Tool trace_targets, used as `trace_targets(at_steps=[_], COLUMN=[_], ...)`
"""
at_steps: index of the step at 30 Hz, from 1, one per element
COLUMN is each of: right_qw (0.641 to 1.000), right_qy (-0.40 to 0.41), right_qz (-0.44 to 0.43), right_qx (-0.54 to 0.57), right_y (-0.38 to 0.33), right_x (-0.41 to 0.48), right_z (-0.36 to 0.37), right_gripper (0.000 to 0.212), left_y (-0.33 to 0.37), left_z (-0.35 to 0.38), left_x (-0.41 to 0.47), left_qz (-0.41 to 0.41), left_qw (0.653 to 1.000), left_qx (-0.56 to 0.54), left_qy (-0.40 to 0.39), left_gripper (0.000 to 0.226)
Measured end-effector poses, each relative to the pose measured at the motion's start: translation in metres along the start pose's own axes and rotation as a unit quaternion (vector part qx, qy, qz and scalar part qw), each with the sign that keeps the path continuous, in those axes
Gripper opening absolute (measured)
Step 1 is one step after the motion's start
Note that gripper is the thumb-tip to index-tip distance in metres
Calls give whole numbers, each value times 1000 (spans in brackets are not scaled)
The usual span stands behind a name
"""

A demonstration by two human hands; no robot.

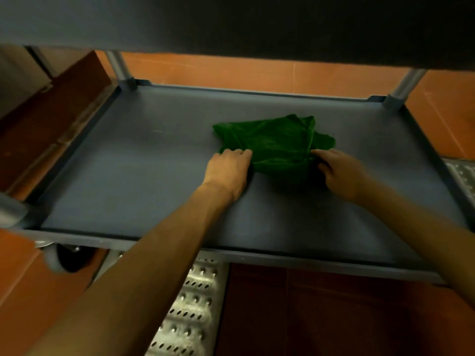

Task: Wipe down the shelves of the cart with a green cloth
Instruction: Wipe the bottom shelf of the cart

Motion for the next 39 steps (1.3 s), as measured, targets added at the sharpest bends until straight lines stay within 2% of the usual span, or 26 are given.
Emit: trace_targets(at_steps=[8, 28, 35, 39], right_qw=[993, 969, 951, 940], right_qy=[-113, -247, -309, -338], right_qz=[-6, -3, -14, 5], right_qx=[-22, 7, 23, 41], right_y=[-25, -80, -94, -96], right_x=[-32, -93, -123, -131], right_z=[9, -13, -13, -7], right_gripper=[43, 39, 38, 38], left_y=[-21, -27, -27, -39], left_z=[0, -31, -37, -36], left_x=[-45, -122, -154, -164], left_qz=[3, 38, 61, 28], left_qw=[998, 993, 983, 974], left_qx=[-69, -66, -95, -157], left_qy=[-12, -94, -143, -161], left_gripper=[21, 21, 13, 4])
Point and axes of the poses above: each hand's wrist, its own x-axis towards the middle knuckle, its own z-axis out of the palm, y = z × x, the point moved 9 cm from there along x, towards the middle knuckle, and after that the axes turned 9 degrees about y, right-handed, at the moved point
